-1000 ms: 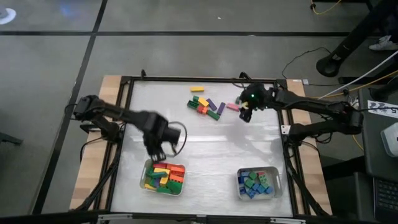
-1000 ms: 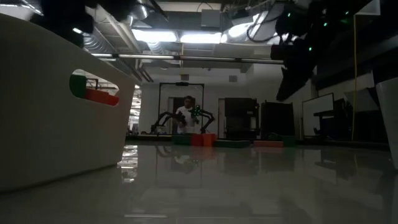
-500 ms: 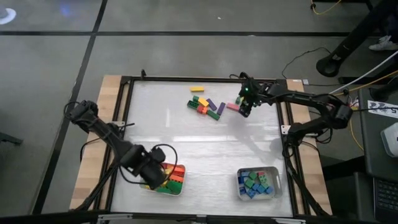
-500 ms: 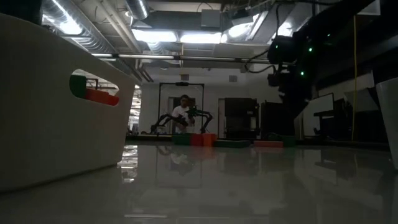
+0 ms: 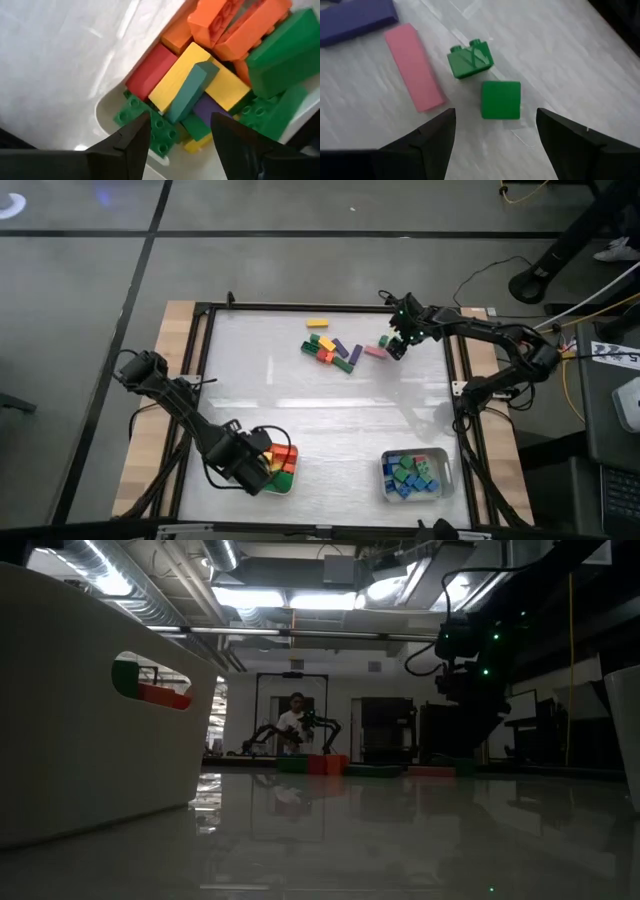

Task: Sort blocks by size
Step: Put the square green block into the gray bin

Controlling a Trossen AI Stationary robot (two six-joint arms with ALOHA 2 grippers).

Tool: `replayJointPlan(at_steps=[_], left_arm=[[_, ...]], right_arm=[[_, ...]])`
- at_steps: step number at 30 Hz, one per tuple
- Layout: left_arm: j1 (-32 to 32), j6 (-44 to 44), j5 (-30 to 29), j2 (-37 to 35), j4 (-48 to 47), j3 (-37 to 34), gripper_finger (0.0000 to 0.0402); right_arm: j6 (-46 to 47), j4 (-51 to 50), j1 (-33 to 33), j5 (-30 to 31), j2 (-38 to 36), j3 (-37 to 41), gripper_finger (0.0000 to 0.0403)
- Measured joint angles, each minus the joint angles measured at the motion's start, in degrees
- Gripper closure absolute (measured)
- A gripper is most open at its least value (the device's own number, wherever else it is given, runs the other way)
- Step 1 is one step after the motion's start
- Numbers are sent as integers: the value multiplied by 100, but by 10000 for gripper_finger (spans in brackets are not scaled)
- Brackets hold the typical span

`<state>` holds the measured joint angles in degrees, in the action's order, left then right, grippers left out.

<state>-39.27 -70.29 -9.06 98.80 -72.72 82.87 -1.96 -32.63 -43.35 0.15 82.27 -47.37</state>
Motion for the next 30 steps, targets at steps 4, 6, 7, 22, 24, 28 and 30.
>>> replayJointPlan(at_steps=[4, 6, 7, 22, 24, 28, 30], left_arm=[[0, 496, -2, 117, 14, 0, 210], [0, 598, -2, 117, 39, 0, 210], [0, 604, -10, 116, 48, 0, 210], [2, 804, -157, 114, 180, 0, 215], [8, 826, -305, 114, 183, 0, 215], [119, 838, -567, 114, 188, 0, 214], [208, 888, -701, 112, 189, 0, 214]], right_arm=[[0, 173, 9, 23, 138, 0, 127], [5, 228, 11, 15, 228, -3, 127], [7, 241, 11, -12, 293, -4, 127], [-4, 643, 17, 82, 997, -4, 169], [-4, 678, 17, 81, 997, -4, 200], [-4, 727, 17, 73, 993, -4, 266], [-4, 654, 20, 70, 981, -15, 273]])
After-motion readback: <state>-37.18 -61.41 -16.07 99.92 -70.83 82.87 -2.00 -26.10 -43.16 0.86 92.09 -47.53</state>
